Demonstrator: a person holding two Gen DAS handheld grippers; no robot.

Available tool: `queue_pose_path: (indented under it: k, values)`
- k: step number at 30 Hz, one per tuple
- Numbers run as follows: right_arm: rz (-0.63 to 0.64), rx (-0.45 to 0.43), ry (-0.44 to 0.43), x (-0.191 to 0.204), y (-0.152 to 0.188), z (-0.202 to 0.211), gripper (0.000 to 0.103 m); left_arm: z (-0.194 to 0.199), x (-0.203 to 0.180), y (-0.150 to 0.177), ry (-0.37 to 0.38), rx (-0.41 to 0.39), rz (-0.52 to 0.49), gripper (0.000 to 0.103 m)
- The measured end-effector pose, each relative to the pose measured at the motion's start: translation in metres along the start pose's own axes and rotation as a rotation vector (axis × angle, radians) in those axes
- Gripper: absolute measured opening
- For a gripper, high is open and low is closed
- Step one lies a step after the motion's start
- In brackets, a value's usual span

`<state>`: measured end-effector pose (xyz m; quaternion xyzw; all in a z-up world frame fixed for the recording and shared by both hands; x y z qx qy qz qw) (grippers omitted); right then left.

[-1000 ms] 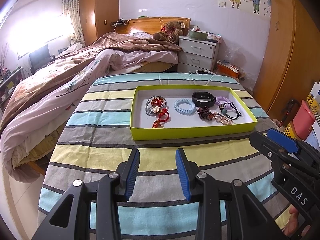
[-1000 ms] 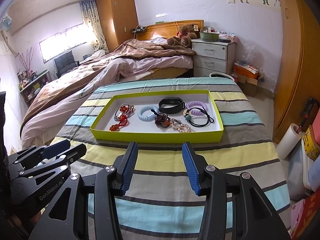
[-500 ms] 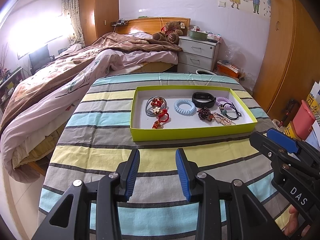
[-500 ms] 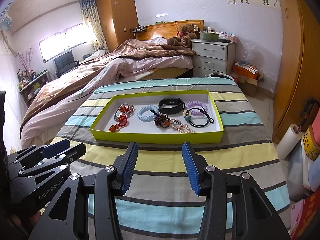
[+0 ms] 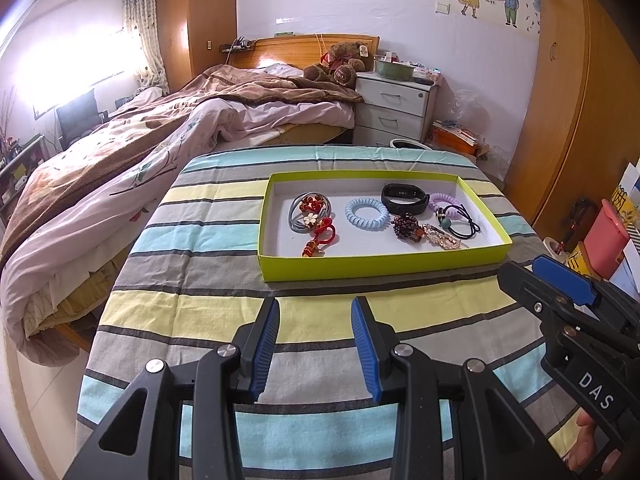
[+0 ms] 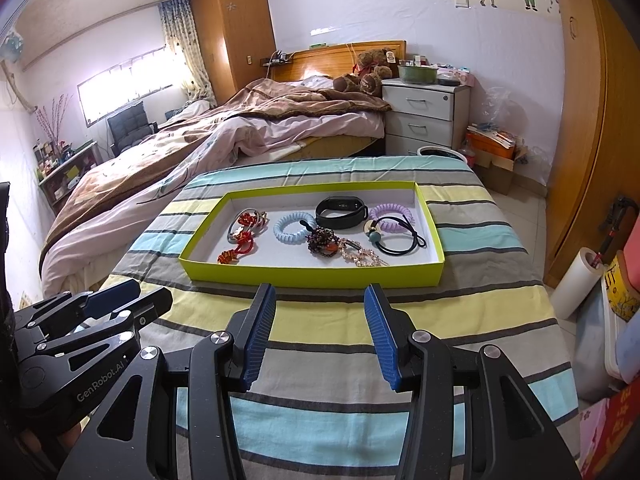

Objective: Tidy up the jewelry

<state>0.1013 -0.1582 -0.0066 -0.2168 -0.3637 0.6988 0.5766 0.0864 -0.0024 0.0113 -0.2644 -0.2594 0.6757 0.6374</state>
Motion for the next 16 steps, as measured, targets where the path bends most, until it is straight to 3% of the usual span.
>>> queue_pose_path:
  k: [16]
  values:
    - [-0.001, 0.0, 0.0, -0.0011, -0.0007, -0.0004, 0.047, 0.0006, -0.0006, 0.0014, -0.001, 0.005, -0.003, 0.037]
Point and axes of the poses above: each gripper's, at about its wrist camera, not at the fingertips, and z roughly against the way its jaws point, x to its left, y to its underside, the point moved 3 cm from there along -z, roughly the way its jaws point, and after that the axes turned 1 degree about x, right-handed, at the moved point
